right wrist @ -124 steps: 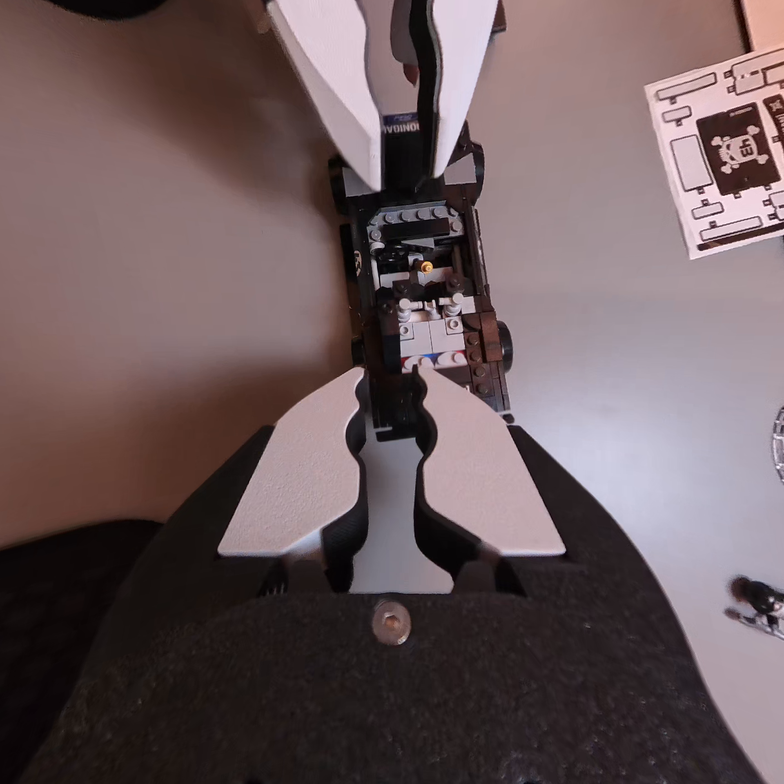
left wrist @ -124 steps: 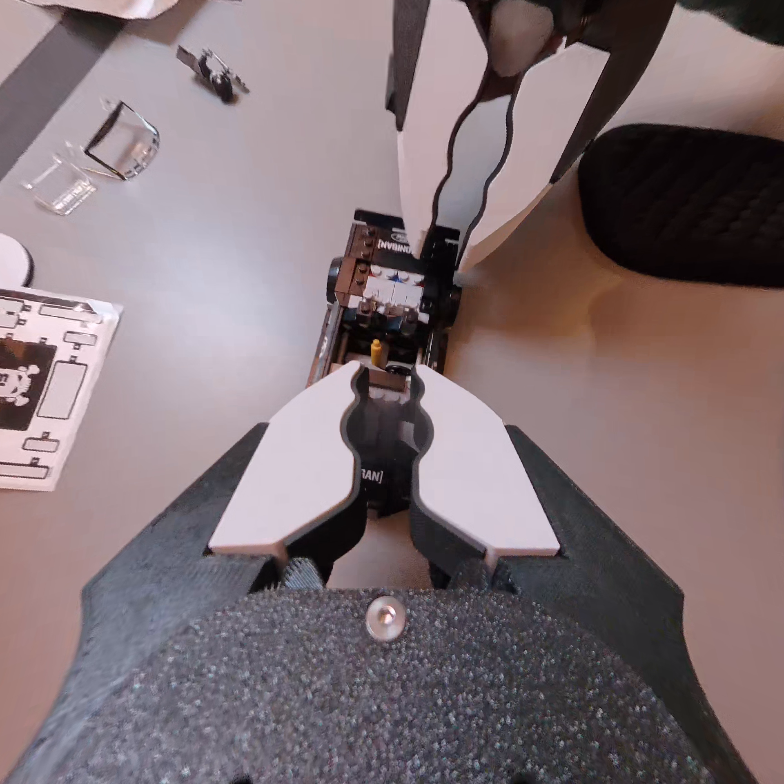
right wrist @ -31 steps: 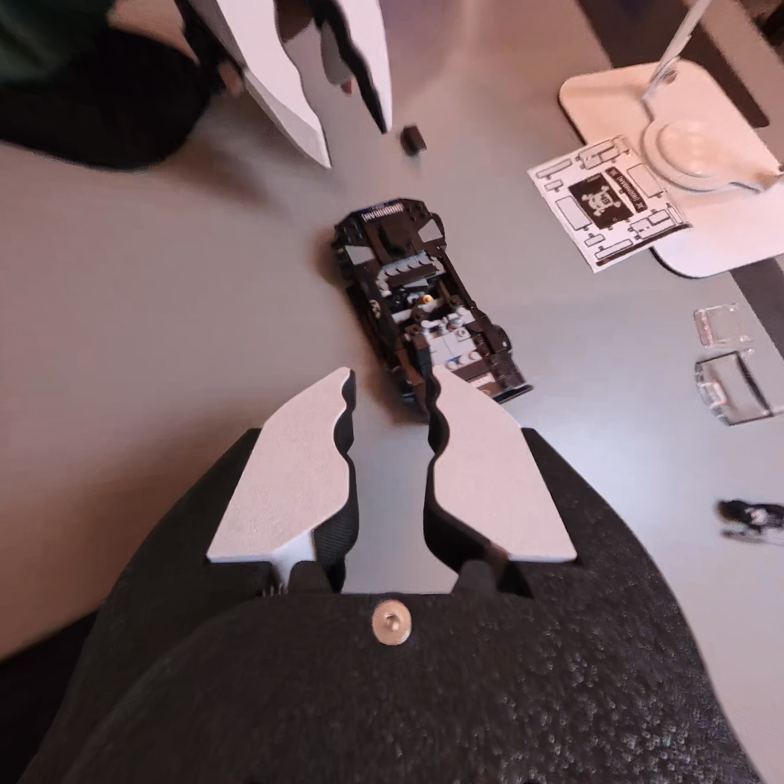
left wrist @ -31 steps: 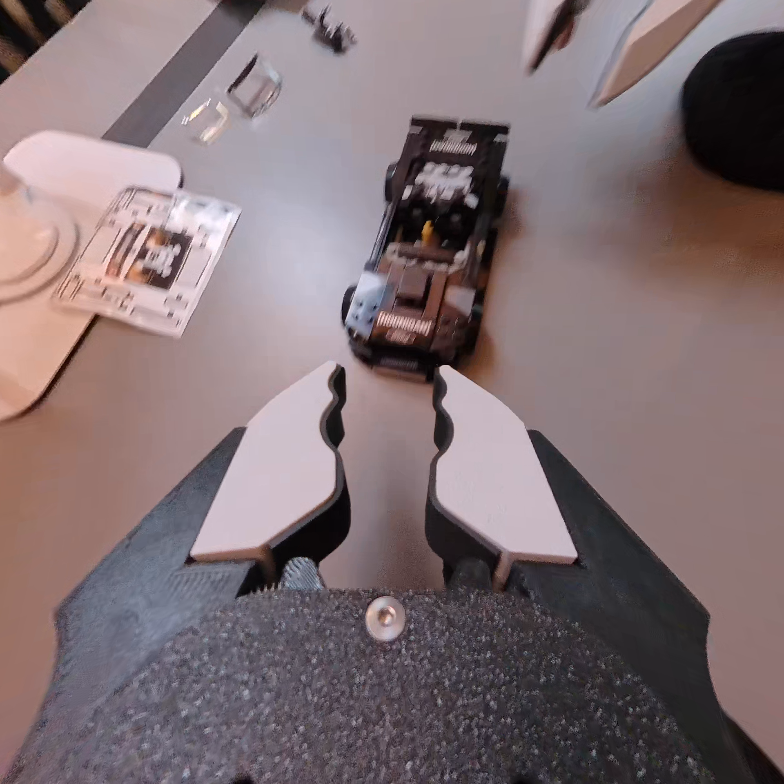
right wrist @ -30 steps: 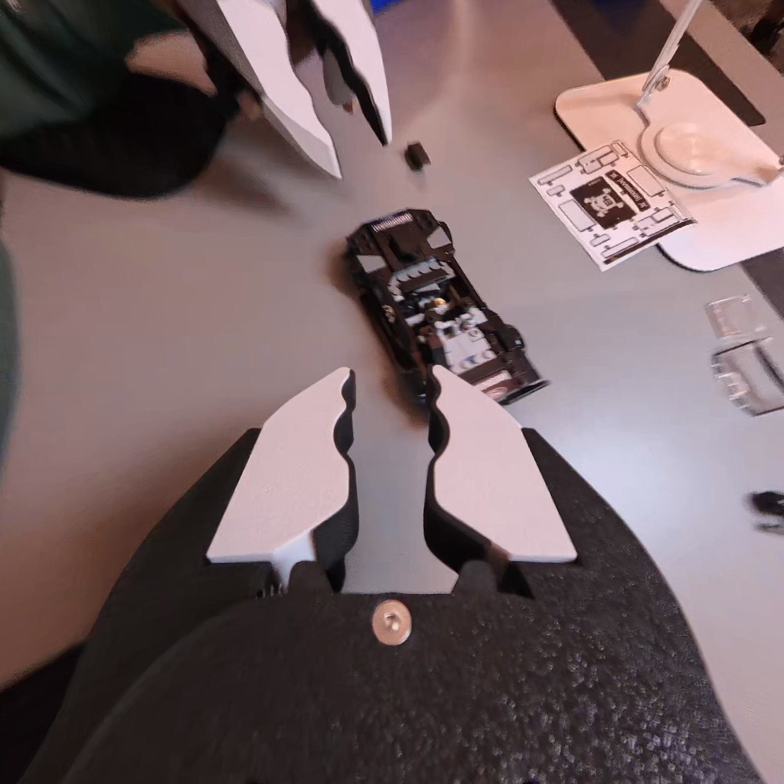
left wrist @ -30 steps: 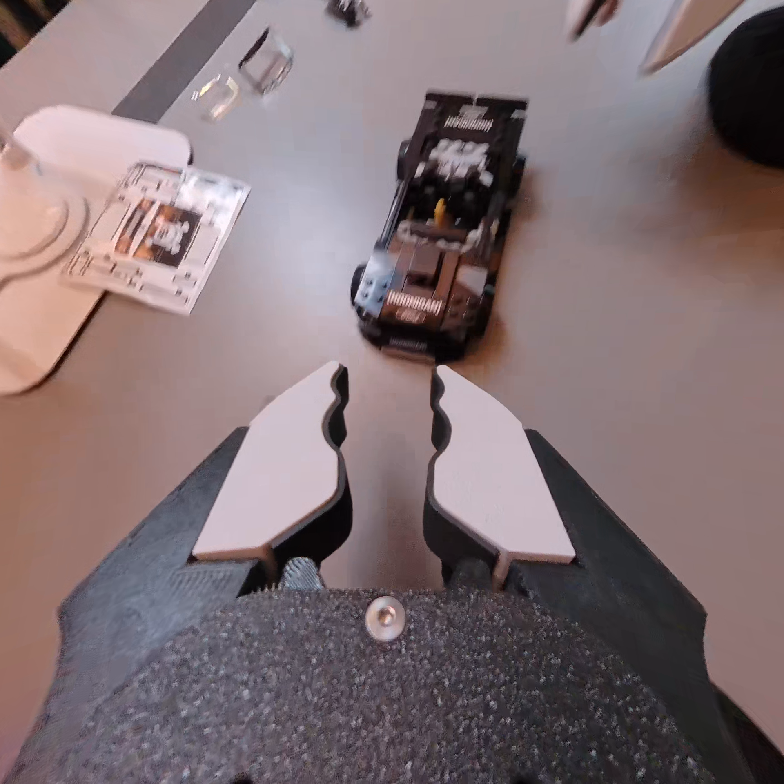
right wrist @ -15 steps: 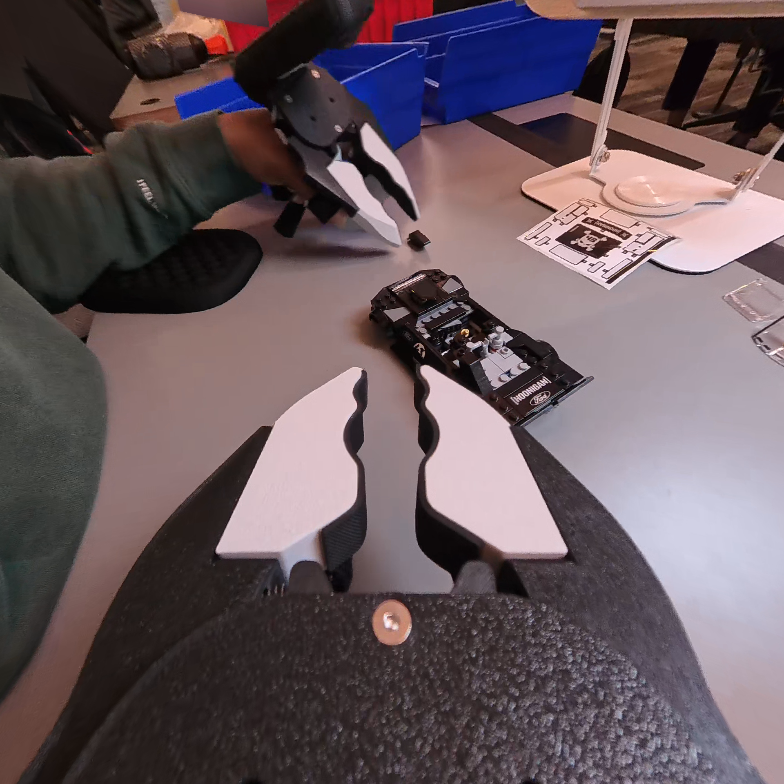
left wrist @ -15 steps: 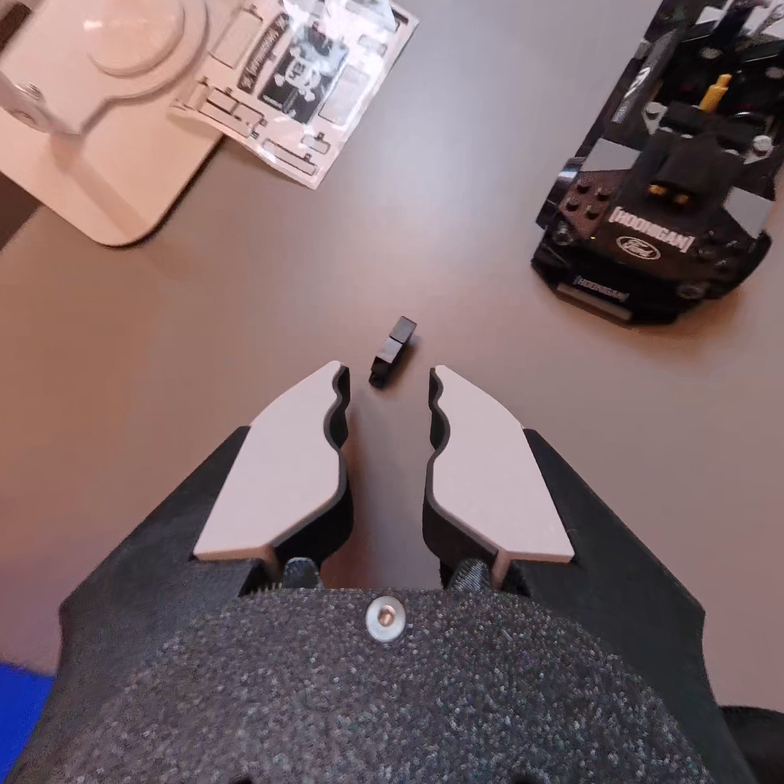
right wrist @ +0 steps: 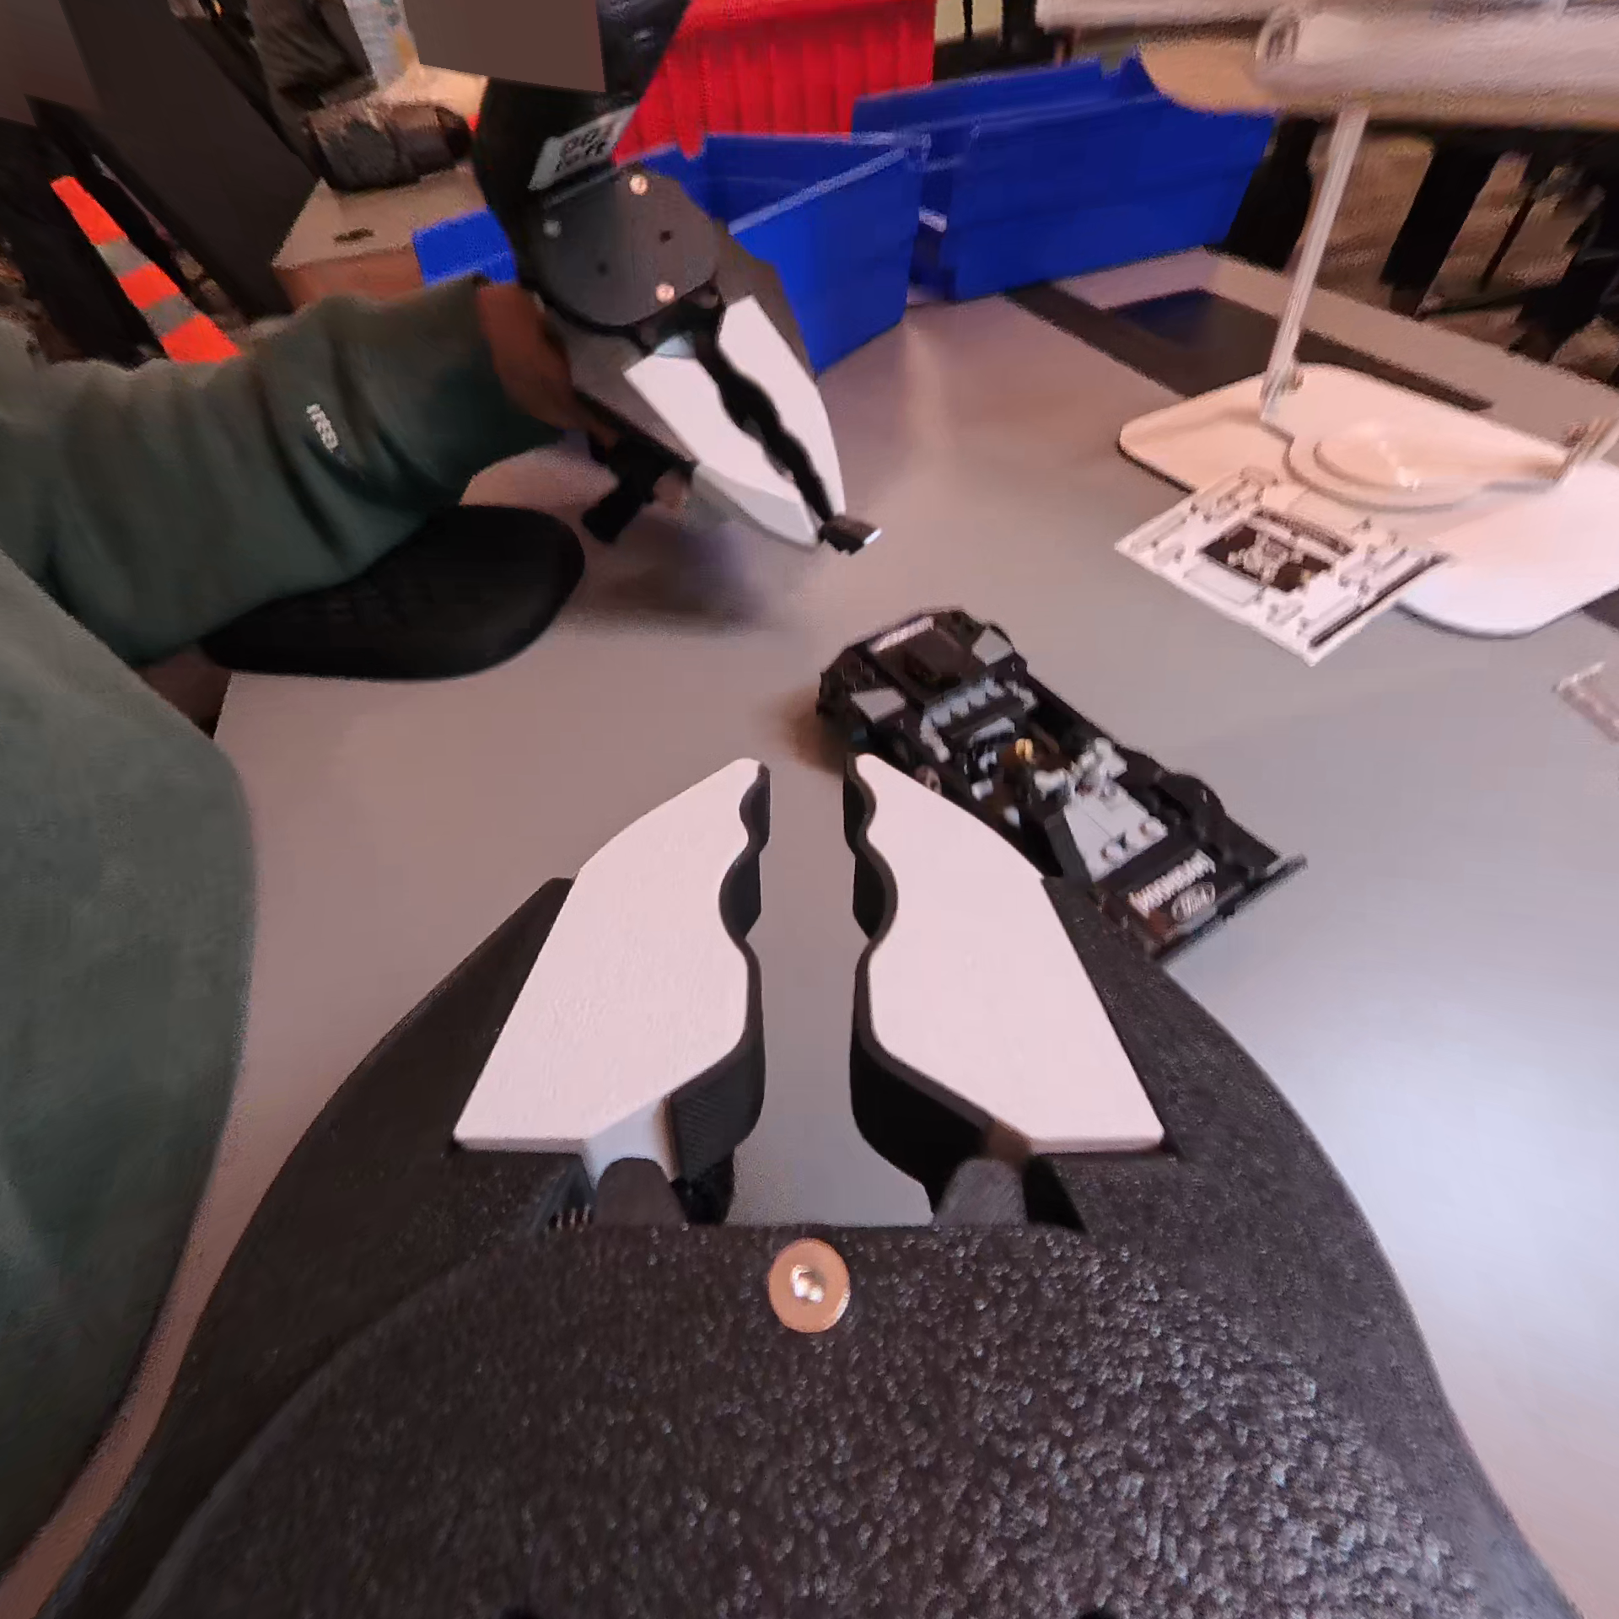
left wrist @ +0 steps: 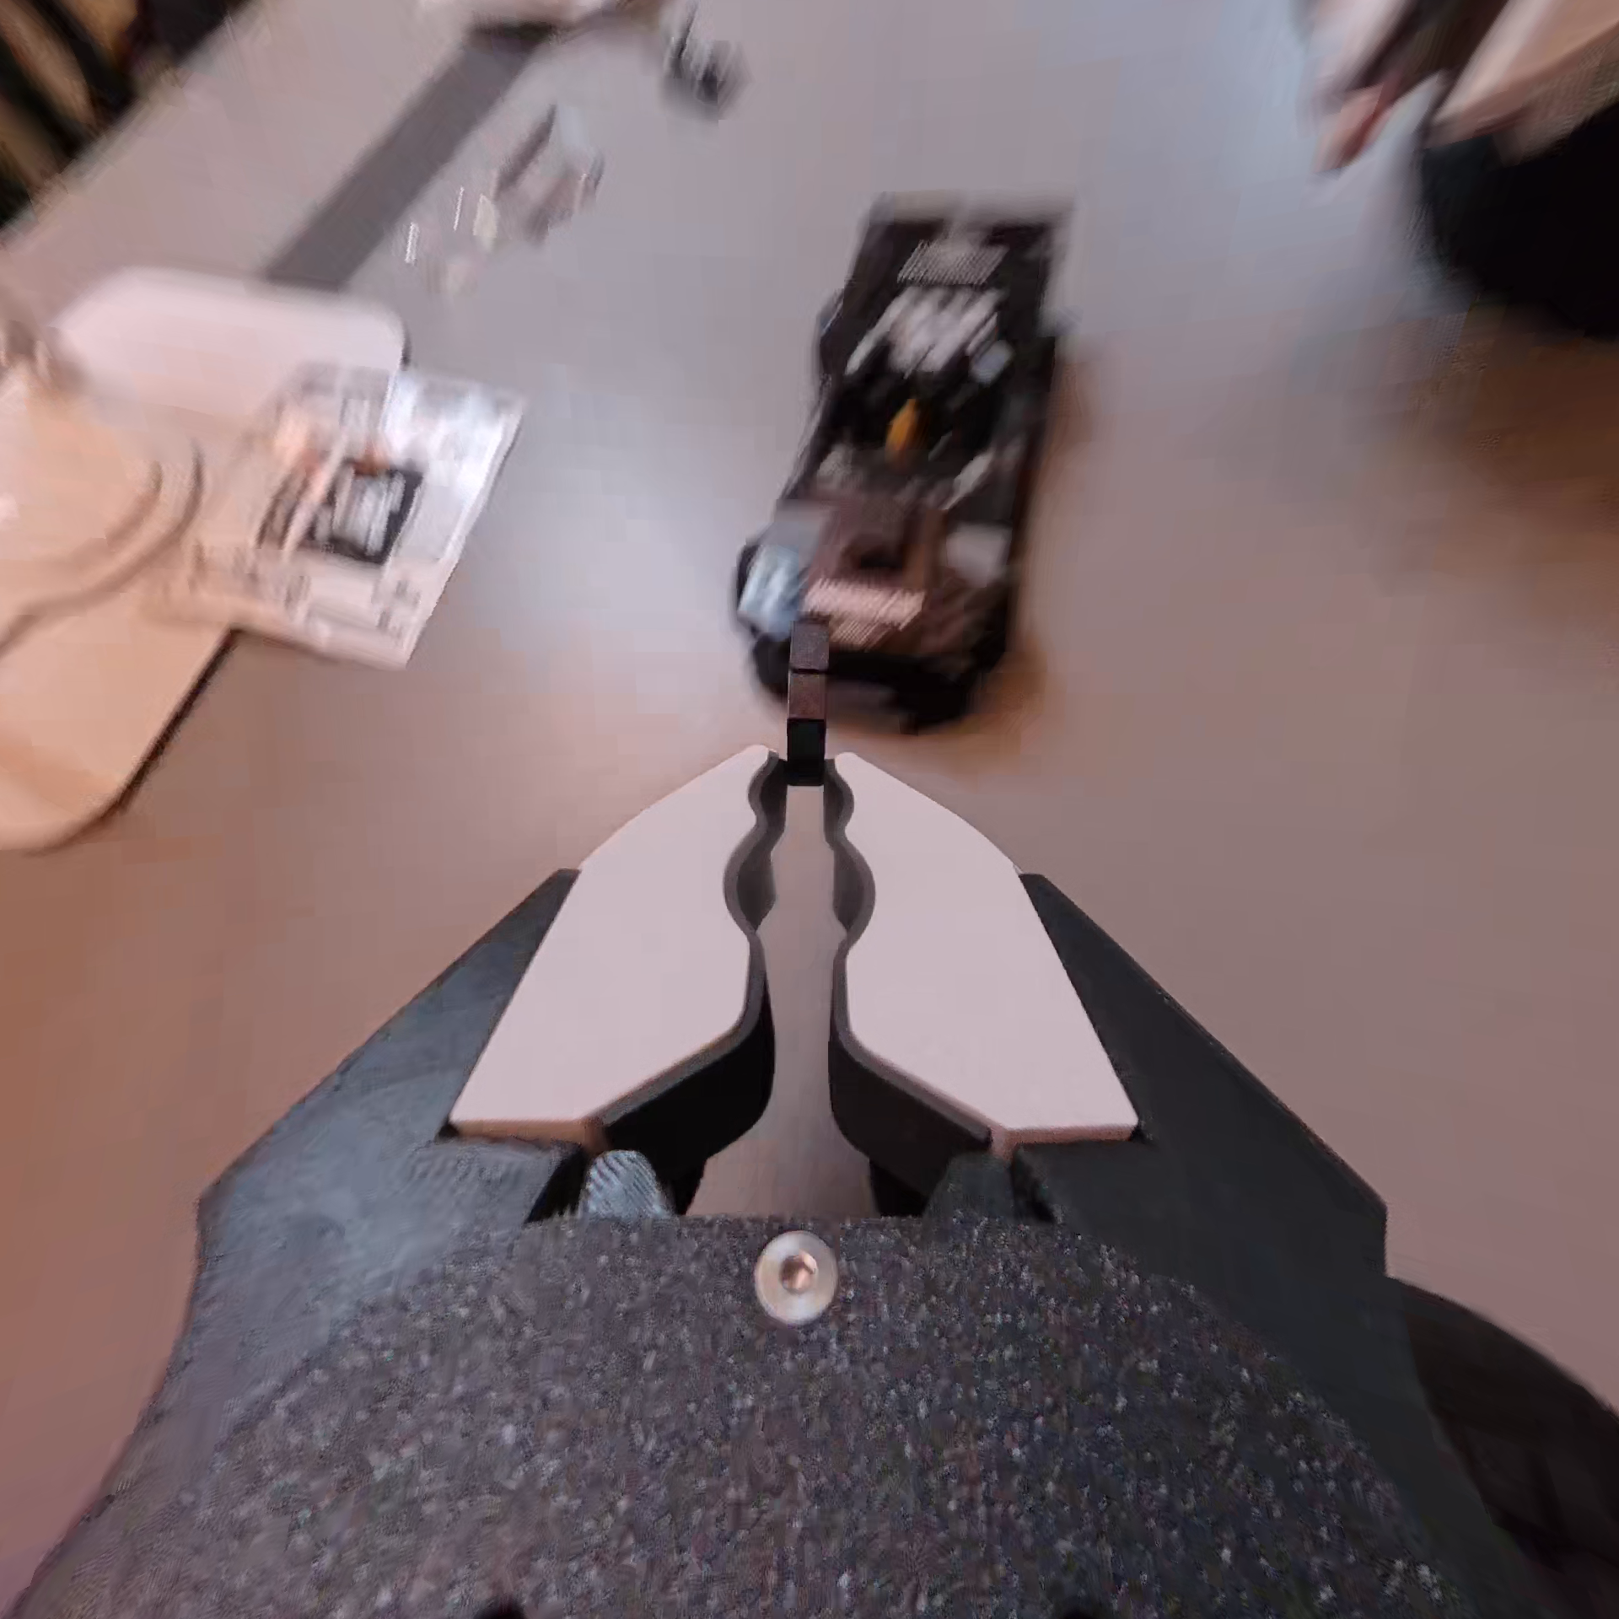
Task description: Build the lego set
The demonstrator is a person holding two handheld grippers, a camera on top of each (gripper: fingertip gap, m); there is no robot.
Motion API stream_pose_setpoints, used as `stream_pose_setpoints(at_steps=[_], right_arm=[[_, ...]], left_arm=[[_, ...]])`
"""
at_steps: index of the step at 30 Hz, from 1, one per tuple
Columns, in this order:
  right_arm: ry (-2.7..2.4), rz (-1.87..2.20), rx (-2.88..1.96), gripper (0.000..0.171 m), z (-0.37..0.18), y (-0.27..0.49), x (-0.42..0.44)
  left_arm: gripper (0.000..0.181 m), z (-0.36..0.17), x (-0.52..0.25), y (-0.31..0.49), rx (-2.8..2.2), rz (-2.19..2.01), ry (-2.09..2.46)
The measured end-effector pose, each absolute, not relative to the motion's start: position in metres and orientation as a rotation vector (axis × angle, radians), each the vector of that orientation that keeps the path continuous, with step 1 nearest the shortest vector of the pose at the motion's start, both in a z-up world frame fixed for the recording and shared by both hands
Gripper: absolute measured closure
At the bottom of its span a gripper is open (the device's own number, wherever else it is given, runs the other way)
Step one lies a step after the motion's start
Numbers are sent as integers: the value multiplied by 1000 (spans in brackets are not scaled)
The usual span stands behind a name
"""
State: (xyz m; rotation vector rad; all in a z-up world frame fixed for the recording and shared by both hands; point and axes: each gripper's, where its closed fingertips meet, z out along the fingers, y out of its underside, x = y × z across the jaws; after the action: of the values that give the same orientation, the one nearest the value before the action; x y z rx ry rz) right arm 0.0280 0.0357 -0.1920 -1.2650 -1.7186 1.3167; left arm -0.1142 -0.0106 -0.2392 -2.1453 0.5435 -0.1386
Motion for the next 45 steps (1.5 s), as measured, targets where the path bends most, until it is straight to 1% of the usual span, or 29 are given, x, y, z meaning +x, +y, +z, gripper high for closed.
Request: stream_pose_setpoints(at_steps=[4, 7, 10, 11, 12, 15, 16, 18, 20, 22, 26, 30, 34, 43, 45], right_arm=[[-1651, 1325, -1165, 147, -164, 14, 8], [-1609, 1407, -1110, 142, -149, 3, -2], [-1611, 1506, -1075, 147, -140, -7, -2], [-1646, 1531, -1054, 157, -139, -13, 1], [-1670, 1552, -1038, 162, -138, -16, 4], [-1695, 1697, -1091, 163, -129, -17, 11], [-1700, 1794, -1133, 163, -124, -17, 14], [-1794, 2024, -1257, 163, -118, -23, 23], [-1860, 2261, -1402, 163, -112, -29, 31], [-1901, 2507, -1514, 163, -106, -37, 40], [-1945, 2609, -1673, 163, -119, -53, 39], [-1833, 2769, -1691, 163, -119, -58, 37], [-1644, 2867, -1723, 163, -121, -56, 31], [-1272, 2995, -1794, 162, -126, -49, 22], [-1200, 3005, -1796, 162, -127, -46, 20]], left_arm=[[173, -187, -49, -11, -1848, -308, 672], [173, -169, -14, -11, -1743, -447, 687], [173, -163, 6, -14, -1703, -527, 705], [173, -162, 8, -15, -1693, -531, 703], [173, -160, 11, -17, -1683, -546, 706], [172, -150, 16, -22, -1625, -582, 691], [167, -147, 18, -25, -1607, -570, 709], [157, -142, 19, -30, -1580, -486, 771], [153, -136, 22, -35, -1548, -386, 858], [154, -136, 26, -38, -1533, -243, 977], [154, -130, 41, -40, -1391, 123, 1163], [158, -128, 44, -43, -1285, 350, 1201], [166, -129, 38, -43, -1244, 461, 1152], [164, -129, 29, -40, -1182, 562, 1070], [165, -131, 28, -40, -1173, 577, 1078]])
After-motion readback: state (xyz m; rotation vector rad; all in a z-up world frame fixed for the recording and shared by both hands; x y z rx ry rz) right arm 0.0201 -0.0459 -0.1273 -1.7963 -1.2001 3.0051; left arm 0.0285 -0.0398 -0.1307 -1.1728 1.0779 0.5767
